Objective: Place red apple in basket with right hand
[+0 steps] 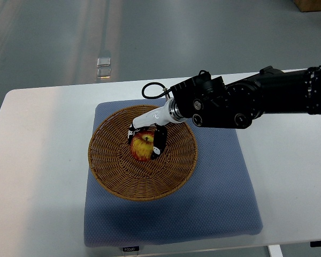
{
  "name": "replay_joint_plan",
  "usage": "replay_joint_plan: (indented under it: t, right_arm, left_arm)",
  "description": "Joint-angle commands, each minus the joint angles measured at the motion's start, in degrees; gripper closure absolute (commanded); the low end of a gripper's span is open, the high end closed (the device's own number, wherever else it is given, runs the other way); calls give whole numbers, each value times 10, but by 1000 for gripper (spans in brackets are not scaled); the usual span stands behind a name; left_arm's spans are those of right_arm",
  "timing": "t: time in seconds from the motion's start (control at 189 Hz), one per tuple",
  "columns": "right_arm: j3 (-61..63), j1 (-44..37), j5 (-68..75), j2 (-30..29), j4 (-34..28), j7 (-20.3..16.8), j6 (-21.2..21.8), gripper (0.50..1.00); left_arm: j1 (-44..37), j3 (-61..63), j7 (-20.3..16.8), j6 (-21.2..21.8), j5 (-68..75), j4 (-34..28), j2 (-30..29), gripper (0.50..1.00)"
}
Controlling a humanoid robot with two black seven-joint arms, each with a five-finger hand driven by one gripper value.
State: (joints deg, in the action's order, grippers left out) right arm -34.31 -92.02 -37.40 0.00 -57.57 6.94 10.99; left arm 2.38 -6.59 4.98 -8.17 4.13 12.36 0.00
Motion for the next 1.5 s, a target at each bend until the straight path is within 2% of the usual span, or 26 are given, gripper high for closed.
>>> replay_joint_plan:
  t: [0.0,0.323,0.487,0.492,0.503,0.587,0.603,0.825,1.0,1.175,1.28,1.497]
  right_arm:
    - [9,1,4,0,0,0,2,605]
    - [52,-2,43,0,10,1,7,595]
    - [118,-10,98,0,43,0,34,591]
    - [156,-8,118,0,65,-1,56,589]
    - [165,-7,123,0,69,-1,61,589]
    - [188,-4,131,0,81,-2,74,589]
    - [230,3,147,3,101,-2,88,589]
    - [405,136,233,89,178,-2,77,589]
    - [627,285,308,83,233,0,36,589]
    - [802,390,320,48,236,7,19,587]
    - [855,431,322,31,252,28,20,576]
    - [862,466,334,15,275,64,20,576]
  left_arm:
    - [0,0,0,0,0,-1,0,500]
    - [0,0,0,0,0,-1,0,500]
    - [0,0,-1,0,0,-1,0,500]
    - [0,0,0,0,0,-1,0,500]
    - [0,0,0,0,0,-1,0,500]
    - [0,0,-1,0,0,0,0,500]
    - [0,0,0,0,0,0,0,500]
    - [1,0,-1,0,0,0,0,500]
    - [0,0,-1,0,1,1,0,500]
    - [1,0,-1,0,1,2,0,500]
    - [1,0,-1,0,1,2,0,500]
    - [0,0,0,0,1,1,0,500]
